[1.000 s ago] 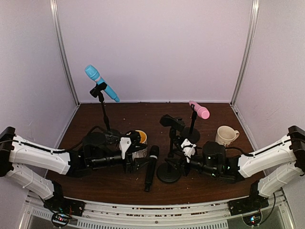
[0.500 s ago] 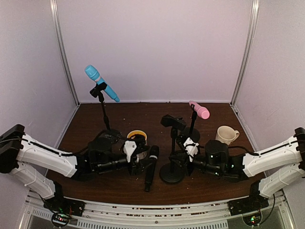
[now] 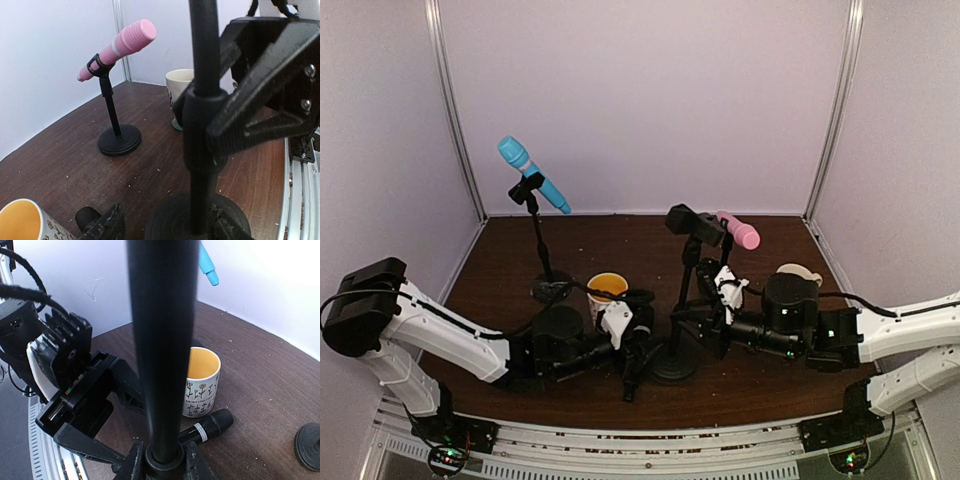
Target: Attach the microphones to the stand
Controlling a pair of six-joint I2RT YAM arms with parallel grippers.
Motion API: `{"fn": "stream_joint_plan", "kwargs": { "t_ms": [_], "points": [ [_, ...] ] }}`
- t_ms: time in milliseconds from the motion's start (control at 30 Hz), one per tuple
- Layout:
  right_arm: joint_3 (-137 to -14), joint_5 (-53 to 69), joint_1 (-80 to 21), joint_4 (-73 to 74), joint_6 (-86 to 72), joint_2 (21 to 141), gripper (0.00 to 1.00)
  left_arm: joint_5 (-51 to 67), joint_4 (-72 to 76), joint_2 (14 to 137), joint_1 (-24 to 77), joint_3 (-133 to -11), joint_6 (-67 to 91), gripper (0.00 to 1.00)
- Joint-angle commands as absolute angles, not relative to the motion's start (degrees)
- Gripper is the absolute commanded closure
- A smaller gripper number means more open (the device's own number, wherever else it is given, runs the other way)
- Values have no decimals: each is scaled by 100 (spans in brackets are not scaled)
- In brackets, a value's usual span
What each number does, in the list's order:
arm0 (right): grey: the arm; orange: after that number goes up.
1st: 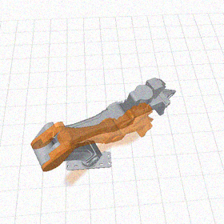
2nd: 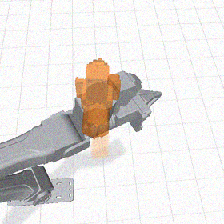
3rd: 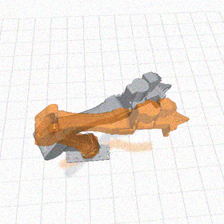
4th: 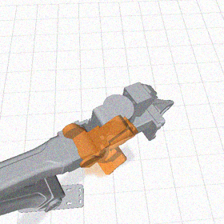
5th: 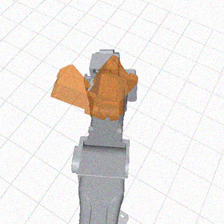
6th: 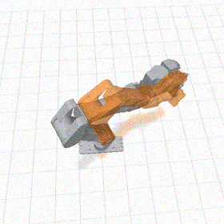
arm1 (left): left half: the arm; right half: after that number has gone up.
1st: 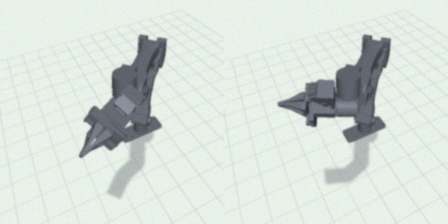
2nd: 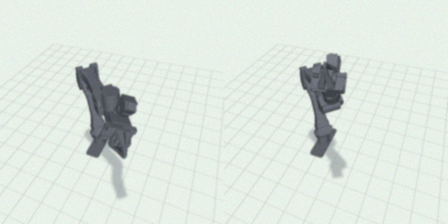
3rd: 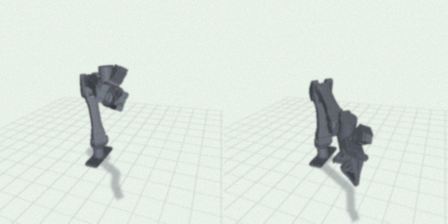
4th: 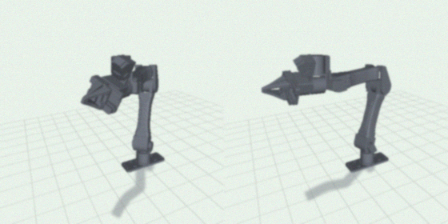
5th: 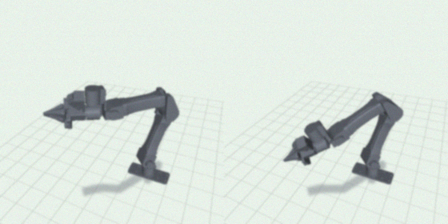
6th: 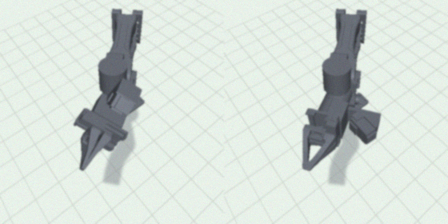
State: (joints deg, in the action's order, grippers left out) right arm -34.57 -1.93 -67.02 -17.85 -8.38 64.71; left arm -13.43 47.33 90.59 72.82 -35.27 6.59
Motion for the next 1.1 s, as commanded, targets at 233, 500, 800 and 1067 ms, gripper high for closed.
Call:
{"fn": "stream_joint_plan", "kwargs": {
  "t_ms": [233, 500, 800, 1067],
  "points": [
    [-3679, -869, -7066, -1951, -1038, 6420, 100, -1289, 5445, 9510, 7484, -3935, 735, 47],
    [-3744, -902, -7079, -2019, -1188, 6363, 100, -1224, 5303, 9744, 7550, -4140, 911, 58],
    [-3798, -834, -7254, -1972, -1223, 6340, 100, -1425, 5113, 10000, 7550, -4455, 910, 86],
    [-3721, 903, -7105, -1859, -503, 5891, 100, -268, 5196, 9449, 7492, -4169, 870, 100]
  ]
}}
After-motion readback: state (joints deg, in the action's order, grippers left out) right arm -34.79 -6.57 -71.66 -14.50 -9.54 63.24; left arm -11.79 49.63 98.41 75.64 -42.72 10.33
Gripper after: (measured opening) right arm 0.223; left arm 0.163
